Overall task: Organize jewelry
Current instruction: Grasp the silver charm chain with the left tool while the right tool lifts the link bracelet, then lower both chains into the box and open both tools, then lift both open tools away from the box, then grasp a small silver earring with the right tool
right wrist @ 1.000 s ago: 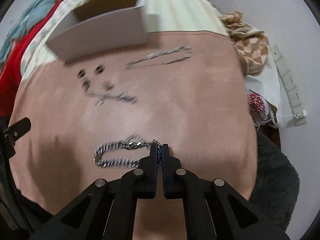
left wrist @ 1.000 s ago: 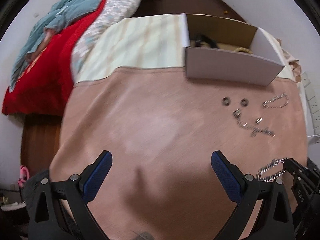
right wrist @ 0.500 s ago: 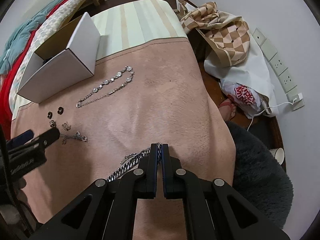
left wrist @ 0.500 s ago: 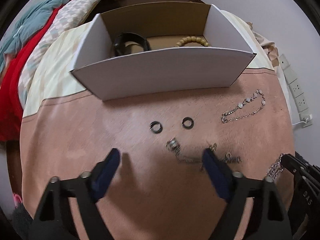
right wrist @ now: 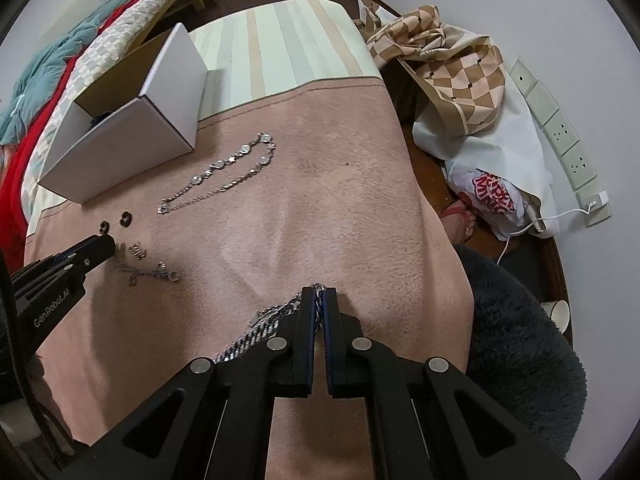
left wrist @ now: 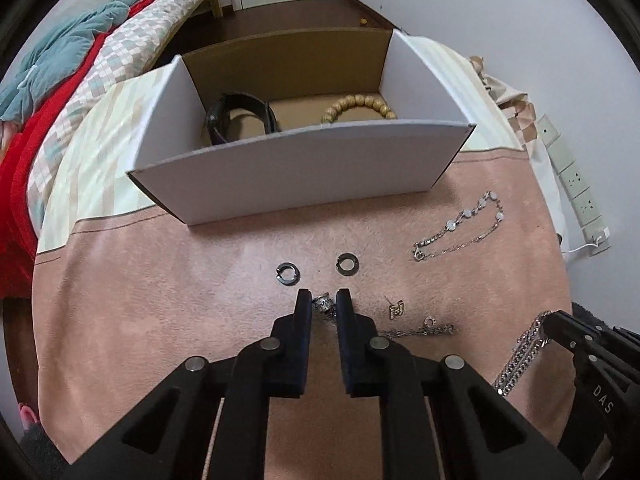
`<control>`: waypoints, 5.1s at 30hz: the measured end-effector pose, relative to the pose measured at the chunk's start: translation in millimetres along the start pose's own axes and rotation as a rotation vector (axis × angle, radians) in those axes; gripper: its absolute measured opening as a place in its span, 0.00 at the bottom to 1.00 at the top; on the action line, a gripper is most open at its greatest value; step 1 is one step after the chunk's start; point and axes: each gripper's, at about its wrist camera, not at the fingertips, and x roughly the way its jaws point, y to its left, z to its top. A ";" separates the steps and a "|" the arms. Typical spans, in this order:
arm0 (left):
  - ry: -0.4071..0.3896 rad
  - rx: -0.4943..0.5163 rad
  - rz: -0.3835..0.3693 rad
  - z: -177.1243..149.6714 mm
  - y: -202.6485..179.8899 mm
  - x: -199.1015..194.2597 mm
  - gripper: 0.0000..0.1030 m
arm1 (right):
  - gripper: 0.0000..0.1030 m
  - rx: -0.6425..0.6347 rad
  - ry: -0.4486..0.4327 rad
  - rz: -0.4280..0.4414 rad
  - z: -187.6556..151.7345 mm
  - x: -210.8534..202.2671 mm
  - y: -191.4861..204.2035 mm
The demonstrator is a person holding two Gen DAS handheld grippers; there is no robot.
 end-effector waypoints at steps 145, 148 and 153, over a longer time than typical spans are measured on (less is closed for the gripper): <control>-0.030 -0.187 0.274 -21.8 105.6 -14.8 0.99 | 0.09 -0.208 -0.165 0.158 -1.2 21.9 121.3; -0.021 -0.180 0.191 -12.7 87.9 -5.5 0.99 | 0.09 -0.146 -0.174 0.154 4.7 14.1 100.7; -0.017 -0.130 0.114 -1.8 58.9 9.6 0.98 | 0.09 -0.083 -0.195 0.133 14.1 3.9 72.0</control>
